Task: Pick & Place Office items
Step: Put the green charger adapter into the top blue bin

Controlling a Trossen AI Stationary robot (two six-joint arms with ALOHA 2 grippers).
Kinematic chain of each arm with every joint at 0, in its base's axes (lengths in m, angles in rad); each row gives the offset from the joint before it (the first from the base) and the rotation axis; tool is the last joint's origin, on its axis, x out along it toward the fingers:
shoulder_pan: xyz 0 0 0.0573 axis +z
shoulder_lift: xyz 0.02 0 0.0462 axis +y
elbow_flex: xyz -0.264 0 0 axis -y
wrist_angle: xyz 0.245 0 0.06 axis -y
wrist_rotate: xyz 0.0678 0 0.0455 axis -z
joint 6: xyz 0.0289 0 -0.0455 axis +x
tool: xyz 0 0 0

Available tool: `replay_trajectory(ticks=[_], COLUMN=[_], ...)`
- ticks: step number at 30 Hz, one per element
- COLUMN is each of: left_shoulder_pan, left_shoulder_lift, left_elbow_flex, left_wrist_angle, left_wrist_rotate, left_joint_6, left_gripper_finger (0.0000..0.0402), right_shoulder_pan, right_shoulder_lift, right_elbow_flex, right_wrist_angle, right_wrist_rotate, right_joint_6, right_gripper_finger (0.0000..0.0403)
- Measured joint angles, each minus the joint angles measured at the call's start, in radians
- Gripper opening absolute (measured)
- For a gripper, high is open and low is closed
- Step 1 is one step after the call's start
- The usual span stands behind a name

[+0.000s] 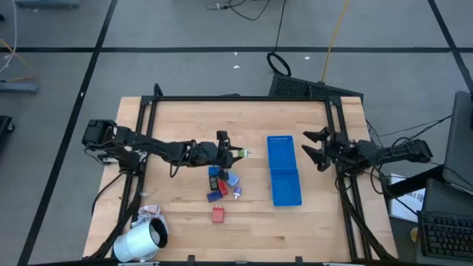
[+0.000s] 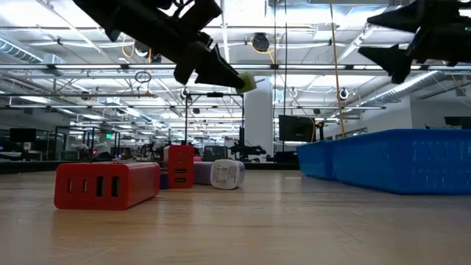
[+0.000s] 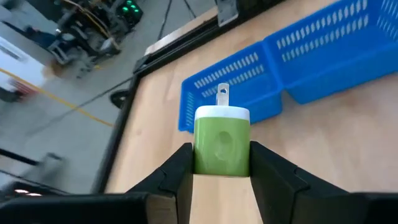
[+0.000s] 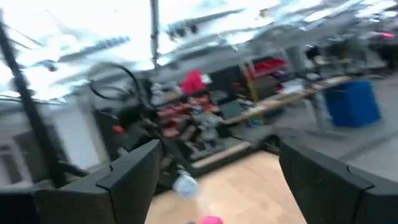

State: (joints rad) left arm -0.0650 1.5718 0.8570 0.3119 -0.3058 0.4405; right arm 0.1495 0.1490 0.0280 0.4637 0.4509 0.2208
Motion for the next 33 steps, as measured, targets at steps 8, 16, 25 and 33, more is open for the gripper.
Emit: replay_trajectory(ticks=[8,16,25,33], left_shoulder_pan=[0.054,0.066,0.063,0.060], left_shoulder_lift=[0.016,0.017,0.033,0.045], left_elbow_flex=[0.002,0.002,0.002,0.001], left_wrist_angle=[0.041,0.067,0.117,0.109], left_wrist_rotate=[0.126,0.201,0.229,0.227], left_joint_6=[-0.137,-0.205,-0.241,-0.238], left_gripper_finger=[0.0127,0.0134,0.0127,0.0139], right_shoulder_pan=[-0.007,-0.007,-0.007,-0.021], right_shoulder_lift=[0.274,0.625,0.955,1.169], right_elbow_flex=[0.000,0.065,0.285,0.464], right_wrist_angle=[0.158,0.256,0.273,0.281], right_wrist_rotate=[0.021,0.021,0.017,-0.067], right_joint_6=[-0.022,-0.058,-0.206,-0.267], right_gripper_finger=[0.0313,0.0313,0.0313,0.0313])
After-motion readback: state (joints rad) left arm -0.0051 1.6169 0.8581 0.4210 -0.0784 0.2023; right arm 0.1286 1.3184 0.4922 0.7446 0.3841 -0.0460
